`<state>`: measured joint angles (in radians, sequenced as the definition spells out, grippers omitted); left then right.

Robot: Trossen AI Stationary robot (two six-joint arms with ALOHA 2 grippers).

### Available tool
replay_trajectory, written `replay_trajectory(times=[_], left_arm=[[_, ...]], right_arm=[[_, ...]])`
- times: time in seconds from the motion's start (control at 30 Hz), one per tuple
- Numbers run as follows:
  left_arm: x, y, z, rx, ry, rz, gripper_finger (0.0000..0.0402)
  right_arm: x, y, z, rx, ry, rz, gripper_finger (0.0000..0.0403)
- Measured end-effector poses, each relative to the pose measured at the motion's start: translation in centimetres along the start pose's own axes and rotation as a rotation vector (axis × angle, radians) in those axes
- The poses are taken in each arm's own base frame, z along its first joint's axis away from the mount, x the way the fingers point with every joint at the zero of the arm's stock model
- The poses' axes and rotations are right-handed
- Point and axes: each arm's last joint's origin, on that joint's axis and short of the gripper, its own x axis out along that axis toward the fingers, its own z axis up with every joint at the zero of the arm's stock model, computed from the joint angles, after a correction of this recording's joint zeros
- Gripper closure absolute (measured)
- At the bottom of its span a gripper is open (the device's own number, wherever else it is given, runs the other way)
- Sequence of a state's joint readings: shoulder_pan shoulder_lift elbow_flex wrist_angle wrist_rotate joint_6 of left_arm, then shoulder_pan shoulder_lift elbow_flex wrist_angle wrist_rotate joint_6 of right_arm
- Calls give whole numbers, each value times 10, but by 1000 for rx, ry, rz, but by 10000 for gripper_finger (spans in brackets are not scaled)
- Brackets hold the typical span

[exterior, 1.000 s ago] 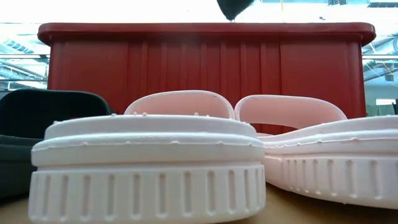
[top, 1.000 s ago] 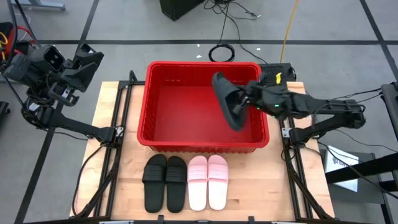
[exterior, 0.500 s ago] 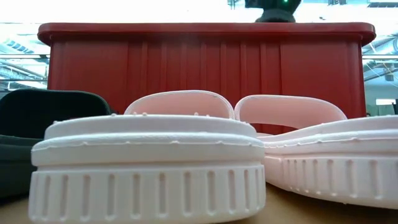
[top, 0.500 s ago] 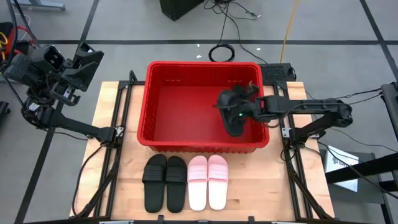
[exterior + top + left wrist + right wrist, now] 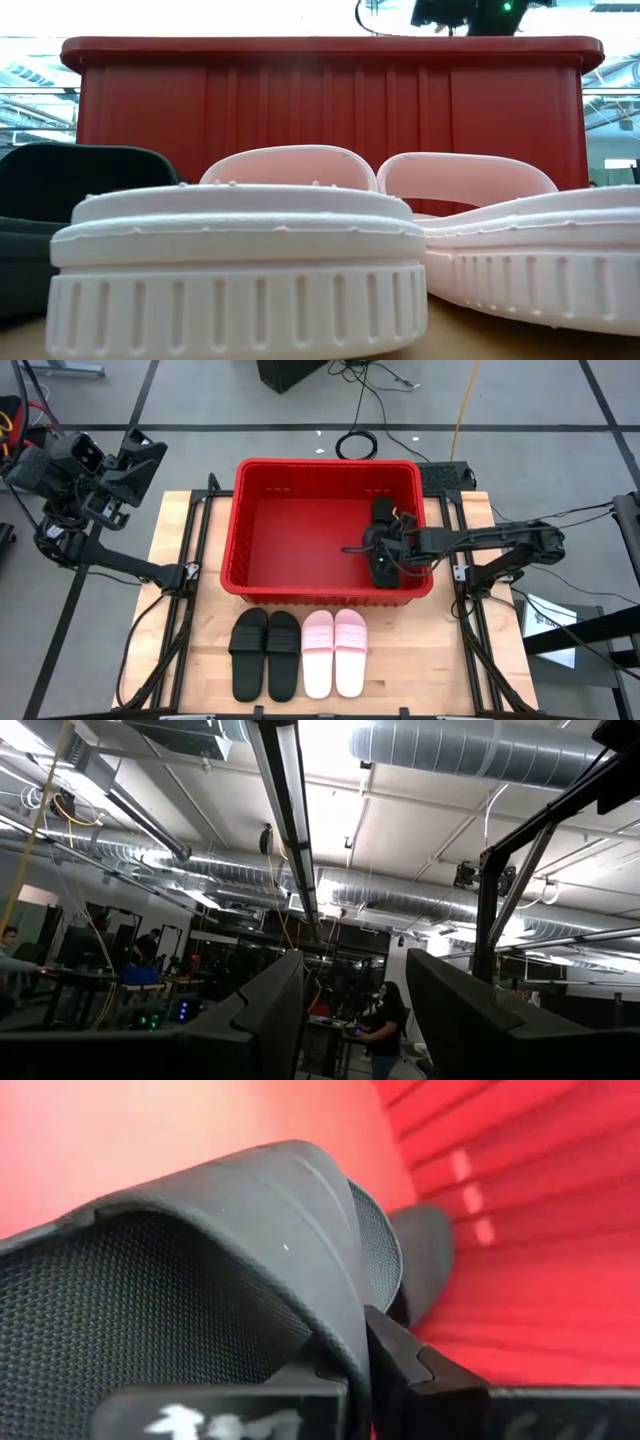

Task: Pick and place slides into bin
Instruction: Put the right black slide into the red bin

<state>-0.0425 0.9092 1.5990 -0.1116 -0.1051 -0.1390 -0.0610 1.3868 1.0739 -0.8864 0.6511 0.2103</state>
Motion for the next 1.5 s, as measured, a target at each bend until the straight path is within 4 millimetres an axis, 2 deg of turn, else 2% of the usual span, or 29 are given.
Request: replay_trajectory(times=[0.37, 0.7, 1.33, 1.5], left_arm=[[0, 0, 0, 0, 0, 0, 215], [0, 0, 0, -1, 0, 0, 215], [0, 0, -2, 0, 22, 2, 215], [0, 0, -2, 0, 21, 2, 215]], right_arm=[[27, -1, -20, 29, 68, -32, 399], [43, -12, -24, 60, 95, -52, 399], [46, -18, -31, -23, 176, -43, 398], [45, -18, -33, -56, 196, -45, 378]])
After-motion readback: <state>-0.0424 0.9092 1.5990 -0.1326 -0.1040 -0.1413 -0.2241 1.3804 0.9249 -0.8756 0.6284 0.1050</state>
